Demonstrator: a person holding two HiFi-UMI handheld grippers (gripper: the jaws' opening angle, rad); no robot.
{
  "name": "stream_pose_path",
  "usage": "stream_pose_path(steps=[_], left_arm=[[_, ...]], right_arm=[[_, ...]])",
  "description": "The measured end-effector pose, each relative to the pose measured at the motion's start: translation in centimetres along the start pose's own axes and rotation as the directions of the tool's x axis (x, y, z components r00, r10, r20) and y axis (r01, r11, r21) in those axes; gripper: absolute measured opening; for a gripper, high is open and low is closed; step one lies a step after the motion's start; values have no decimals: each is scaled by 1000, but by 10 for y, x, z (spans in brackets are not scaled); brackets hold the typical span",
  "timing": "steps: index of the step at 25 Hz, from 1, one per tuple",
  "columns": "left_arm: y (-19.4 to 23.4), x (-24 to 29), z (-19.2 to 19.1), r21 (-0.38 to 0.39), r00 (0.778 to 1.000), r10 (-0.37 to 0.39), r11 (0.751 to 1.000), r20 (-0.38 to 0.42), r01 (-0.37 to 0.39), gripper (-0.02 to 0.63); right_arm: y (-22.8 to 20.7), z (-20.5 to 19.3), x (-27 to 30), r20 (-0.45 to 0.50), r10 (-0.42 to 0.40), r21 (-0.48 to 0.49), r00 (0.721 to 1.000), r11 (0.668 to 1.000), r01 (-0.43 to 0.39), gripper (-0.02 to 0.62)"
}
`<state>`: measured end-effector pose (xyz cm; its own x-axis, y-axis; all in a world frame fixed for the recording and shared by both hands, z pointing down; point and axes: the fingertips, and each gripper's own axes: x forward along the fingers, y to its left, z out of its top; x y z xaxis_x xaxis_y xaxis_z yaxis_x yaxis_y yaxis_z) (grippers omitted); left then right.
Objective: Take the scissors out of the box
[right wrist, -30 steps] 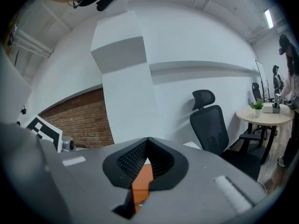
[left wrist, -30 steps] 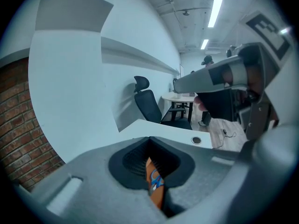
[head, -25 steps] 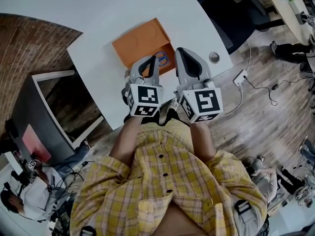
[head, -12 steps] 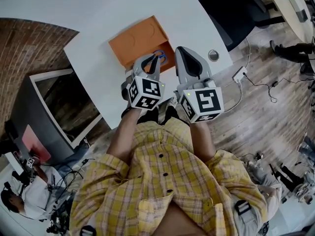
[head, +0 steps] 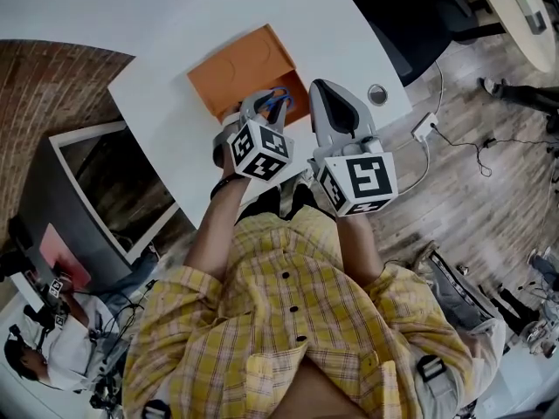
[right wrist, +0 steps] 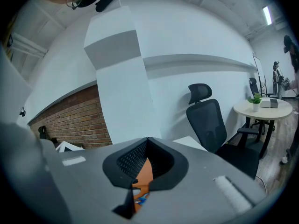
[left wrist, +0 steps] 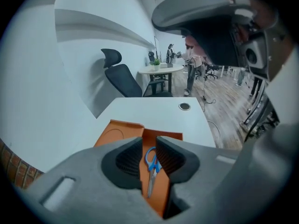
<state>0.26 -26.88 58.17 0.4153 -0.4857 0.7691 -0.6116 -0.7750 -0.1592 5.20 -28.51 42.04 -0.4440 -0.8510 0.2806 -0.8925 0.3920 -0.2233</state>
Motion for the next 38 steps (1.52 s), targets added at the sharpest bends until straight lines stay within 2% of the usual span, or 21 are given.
stream_pose_path(steps=[6, 12, 22, 31, 38], left_arm=[[4, 18, -14, 92, 997, 13, 996, -76, -6, 101], [-3, 38, -24, 144, 992, -12, 989, -124, 30, 114], [-16, 70, -42, 183, 974, -84, 975, -210, 123, 112], [-24, 93, -61, 204, 955, -100, 966, -279, 161, 112], [-25, 106, -71, 189, 944, -113, 966, -310, 178, 112]], right_arm=[[0, -2, 7, -8, 1, 2, 1000, 1000, -1, 6], [-10, -7, 8, -17, -14, 2, 1000, 1000, 14, 6], [-15, -9, 11, -28, -24, 6, 999, 1000, 24, 6], [-27, -12, 12, -38, -39, 14, 999, 999, 40, 6], [-31, -14, 13, -41, -43, 18, 998, 999, 43, 6]])
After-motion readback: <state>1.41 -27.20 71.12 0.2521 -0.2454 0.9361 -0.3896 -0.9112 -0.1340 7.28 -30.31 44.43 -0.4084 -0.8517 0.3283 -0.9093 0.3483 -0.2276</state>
